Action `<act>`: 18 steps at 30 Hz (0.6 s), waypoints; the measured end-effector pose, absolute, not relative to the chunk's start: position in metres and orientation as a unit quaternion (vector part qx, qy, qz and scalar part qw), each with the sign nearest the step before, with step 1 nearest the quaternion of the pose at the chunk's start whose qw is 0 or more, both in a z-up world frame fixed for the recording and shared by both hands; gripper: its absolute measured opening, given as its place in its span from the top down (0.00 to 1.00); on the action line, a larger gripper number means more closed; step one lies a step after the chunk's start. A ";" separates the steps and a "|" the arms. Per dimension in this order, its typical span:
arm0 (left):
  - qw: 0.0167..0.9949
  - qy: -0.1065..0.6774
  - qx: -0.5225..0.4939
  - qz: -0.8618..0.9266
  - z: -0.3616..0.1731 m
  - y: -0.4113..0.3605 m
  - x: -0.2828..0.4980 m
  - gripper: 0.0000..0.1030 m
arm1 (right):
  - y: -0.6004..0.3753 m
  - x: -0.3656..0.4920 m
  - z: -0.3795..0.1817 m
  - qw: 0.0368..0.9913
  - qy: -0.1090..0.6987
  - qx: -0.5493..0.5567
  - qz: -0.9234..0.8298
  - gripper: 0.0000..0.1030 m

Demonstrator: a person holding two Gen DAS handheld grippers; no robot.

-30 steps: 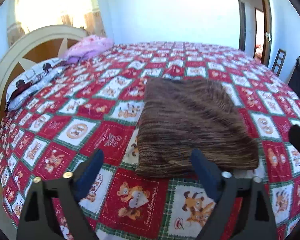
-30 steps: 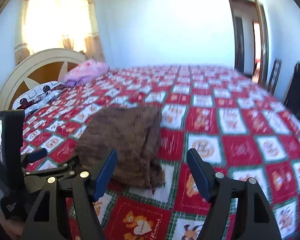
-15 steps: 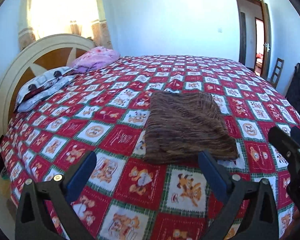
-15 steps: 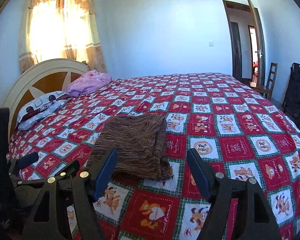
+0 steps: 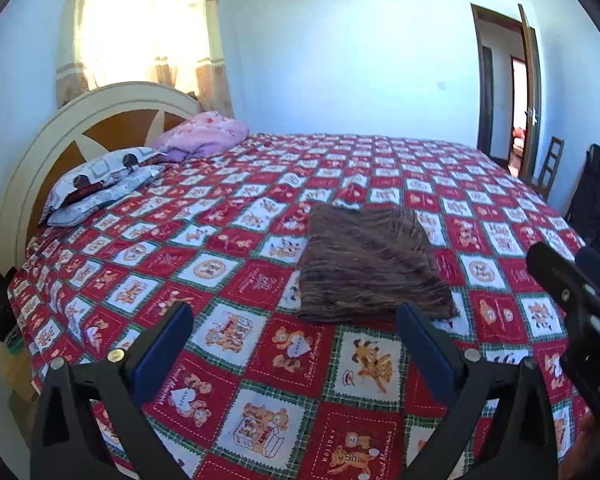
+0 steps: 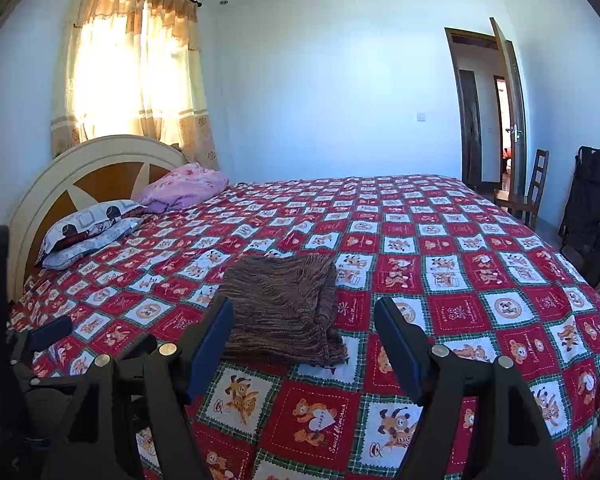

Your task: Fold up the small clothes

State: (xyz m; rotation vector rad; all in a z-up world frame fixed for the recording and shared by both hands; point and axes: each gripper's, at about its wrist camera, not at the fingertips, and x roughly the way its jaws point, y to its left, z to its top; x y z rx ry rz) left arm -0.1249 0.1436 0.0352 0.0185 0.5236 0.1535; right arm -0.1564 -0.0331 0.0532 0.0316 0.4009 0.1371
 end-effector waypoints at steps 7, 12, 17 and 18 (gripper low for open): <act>0.964 0.254 -0.003 0.074 0.041 0.147 -0.129 0.00 | -0.039 -0.162 0.060 0.980 0.186 0.030 0.064 0.28; 0.965 0.253 0.004 0.074 0.041 0.143 -0.131 0.00 | -0.041 -0.162 0.060 0.980 0.188 0.030 0.059 0.28; 0.964 0.254 0.012 0.073 0.040 0.139 -0.131 0.00 | -0.044 -0.162 0.059 0.979 0.190 0.036 0.059 0.28; 0.964 0.255 0.012 0.073 0.040 0.138 -0.130 0.00 | -0.045 -0.162 0.059 0.979 0.190 0.037 0.058 0.28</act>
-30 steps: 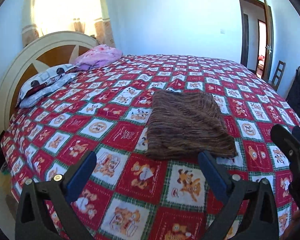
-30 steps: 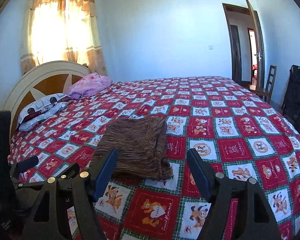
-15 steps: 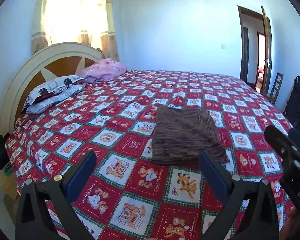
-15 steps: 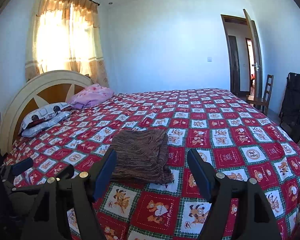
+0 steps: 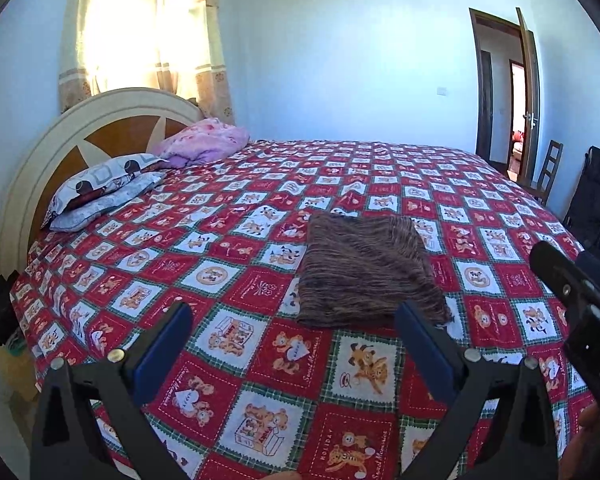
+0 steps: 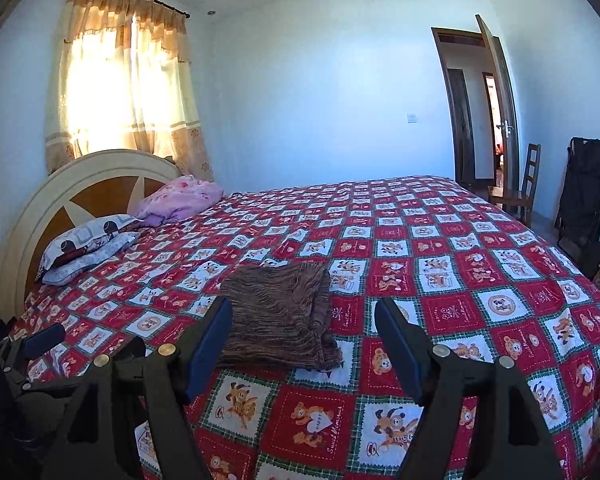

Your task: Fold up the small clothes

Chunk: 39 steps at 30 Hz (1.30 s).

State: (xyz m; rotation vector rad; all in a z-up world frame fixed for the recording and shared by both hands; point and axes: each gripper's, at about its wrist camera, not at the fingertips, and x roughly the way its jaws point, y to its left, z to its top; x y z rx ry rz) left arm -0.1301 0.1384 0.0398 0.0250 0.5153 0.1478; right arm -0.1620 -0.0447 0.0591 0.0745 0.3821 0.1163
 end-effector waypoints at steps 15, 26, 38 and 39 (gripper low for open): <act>0.962 0.264 0.012 0.072 0.034 0.138 -0.127 0.00 | -0.049 -0.158 0.056 0.978 0.196 0.044 0.055 0.28; 0.961 0.267 0.015 0.072 0.033 0.137 -0.127 0.00 | -0.050 -0.157 0.054 0.978 0.198 0.044 0.055 0.28; 0.962 0.260 0.025 0.083 0.031 0.138 -0.127 0.00 | -0.050 -0.159 0.049 0.979 0.196 0.042 0.043 0.28; 0.961 0.261 0.028 0.085 0.032 0.137 -0.126 0.00 | -0.050 -0.160 0.049 0.979 0.196 0.041 0.042 0.28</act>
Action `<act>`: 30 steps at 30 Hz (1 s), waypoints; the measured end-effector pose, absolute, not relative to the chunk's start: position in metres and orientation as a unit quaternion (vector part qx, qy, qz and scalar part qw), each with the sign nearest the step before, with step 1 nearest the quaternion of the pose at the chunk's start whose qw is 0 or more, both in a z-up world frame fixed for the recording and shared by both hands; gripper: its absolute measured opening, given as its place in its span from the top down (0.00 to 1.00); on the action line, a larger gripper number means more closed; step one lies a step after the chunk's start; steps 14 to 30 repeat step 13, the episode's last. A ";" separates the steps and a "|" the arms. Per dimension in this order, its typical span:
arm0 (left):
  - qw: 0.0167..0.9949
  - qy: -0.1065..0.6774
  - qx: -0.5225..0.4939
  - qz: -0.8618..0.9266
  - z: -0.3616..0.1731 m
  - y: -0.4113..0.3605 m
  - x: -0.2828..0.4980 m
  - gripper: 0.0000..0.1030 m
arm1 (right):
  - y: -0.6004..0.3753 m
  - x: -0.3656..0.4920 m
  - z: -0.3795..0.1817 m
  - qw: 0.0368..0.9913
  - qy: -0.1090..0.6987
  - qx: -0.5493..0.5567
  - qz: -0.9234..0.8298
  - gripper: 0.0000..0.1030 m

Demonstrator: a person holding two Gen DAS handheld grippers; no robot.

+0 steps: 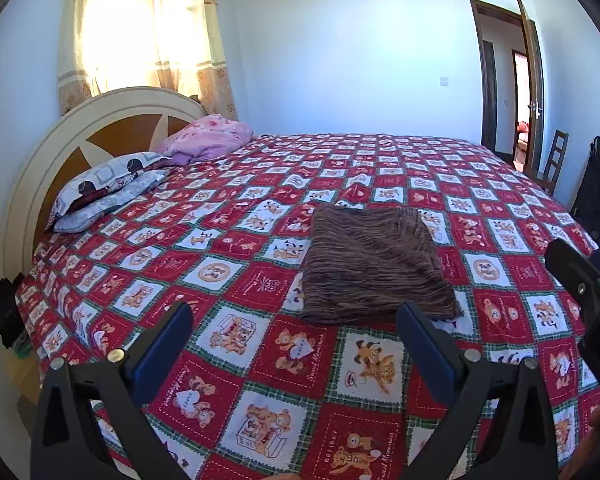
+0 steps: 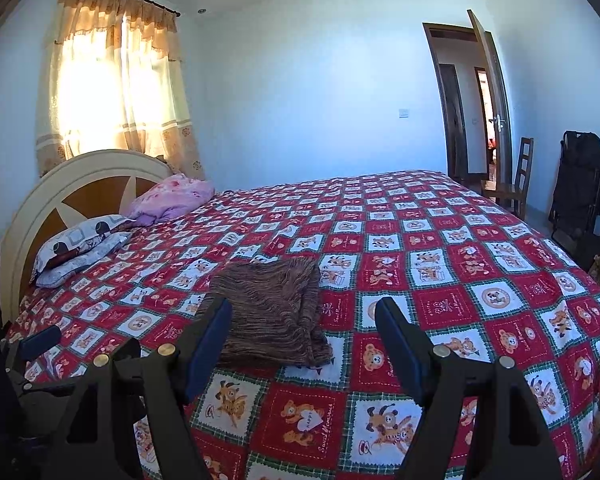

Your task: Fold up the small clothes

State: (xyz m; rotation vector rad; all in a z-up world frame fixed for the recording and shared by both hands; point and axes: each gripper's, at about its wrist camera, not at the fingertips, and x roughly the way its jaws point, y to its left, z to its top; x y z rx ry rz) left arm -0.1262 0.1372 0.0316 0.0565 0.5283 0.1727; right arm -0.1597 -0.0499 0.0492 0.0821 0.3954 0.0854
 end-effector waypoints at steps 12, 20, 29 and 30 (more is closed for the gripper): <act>0.957 0.282 0.004 0.070 0.026 0.144 -0.118 0.00 | -0.051 -0.159 0.048 0.978 0.201 0.045 0.041 0.28; 0.956 0.283 0.008 0.072 0.025 0.145 -0.115 0.00 | -0.053 -0.159 0.048 0.978 0.201 0.047 0.040 0.28; 0.956 0.283 0.008 0.072 0.025 0.145 -0.115 0.00 | -0.053 -0.159 0.048 0.978 0.201 0.047 0.040 0.28; 0.956 0.283 0.008 0.072 0.025 0.145 -0.115 0.00 | -0.053 -0.159 0.048 0.978 0.201 0.047 0.040 0.28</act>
